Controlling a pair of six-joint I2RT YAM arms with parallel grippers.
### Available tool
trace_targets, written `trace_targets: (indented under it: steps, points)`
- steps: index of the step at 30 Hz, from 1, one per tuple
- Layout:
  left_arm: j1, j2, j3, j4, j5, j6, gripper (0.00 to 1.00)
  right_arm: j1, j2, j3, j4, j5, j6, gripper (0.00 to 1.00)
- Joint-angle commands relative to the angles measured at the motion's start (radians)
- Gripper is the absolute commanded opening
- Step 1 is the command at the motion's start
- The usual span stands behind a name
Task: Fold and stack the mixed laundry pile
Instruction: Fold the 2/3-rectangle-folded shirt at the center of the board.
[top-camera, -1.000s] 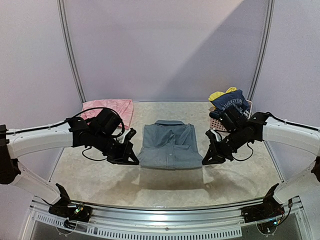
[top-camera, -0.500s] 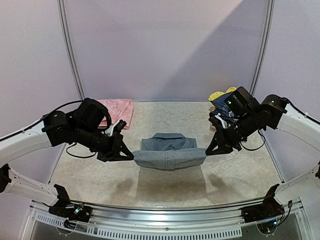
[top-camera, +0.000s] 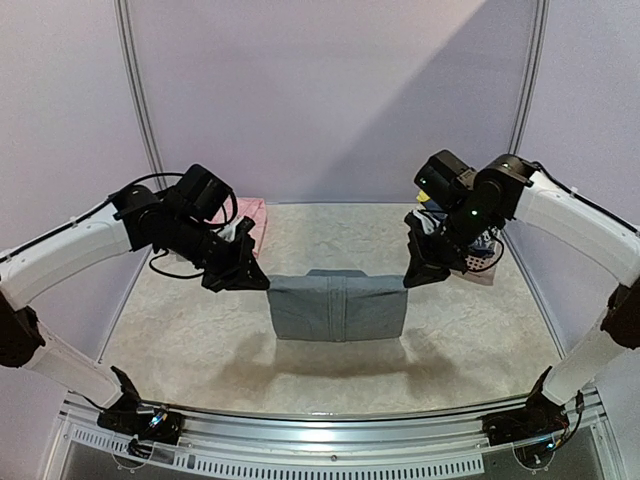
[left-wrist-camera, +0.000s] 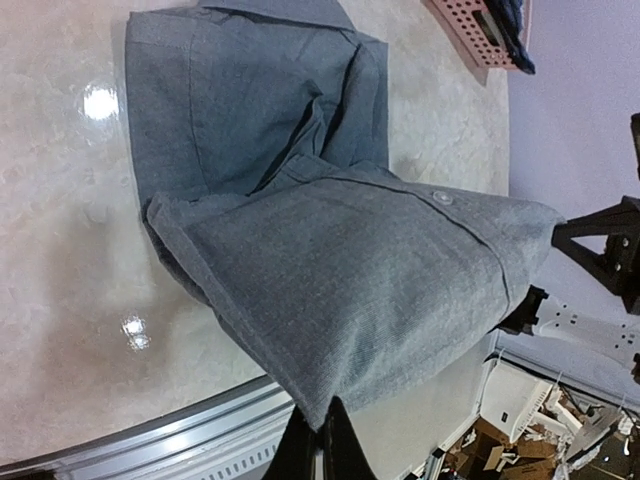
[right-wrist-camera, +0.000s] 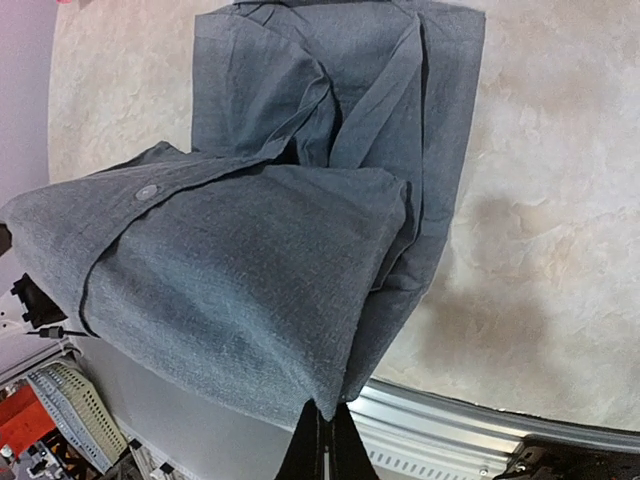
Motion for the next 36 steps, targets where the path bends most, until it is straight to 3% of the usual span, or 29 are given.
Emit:
trace_targets:
  steps: [1,10,22,36]
  points:
    - [0.096,0.097,0.082,-0.112,0.030,0.105,0.00,-0.040,0.114,0.119,-0.113,0.129,-0.061,0.00]
    - [0.194,0.336,0.255,-0.100,0.105,0.208,0.00,-0.125,0.371,0.341,-0.164,0.187,-0.145,0.00]
    - [0.266,0.663,0.508,-0.091,0.106,0.303,0.00,-0.216,0.574,0.416,-0.075,0.139,-0.206,0.00]
    - [0.311,0.861,0.621,-0.097,0.102,0.324,0.00,-0.261,0.745,0.494,-0.011,0.086,-0.231,0.00]
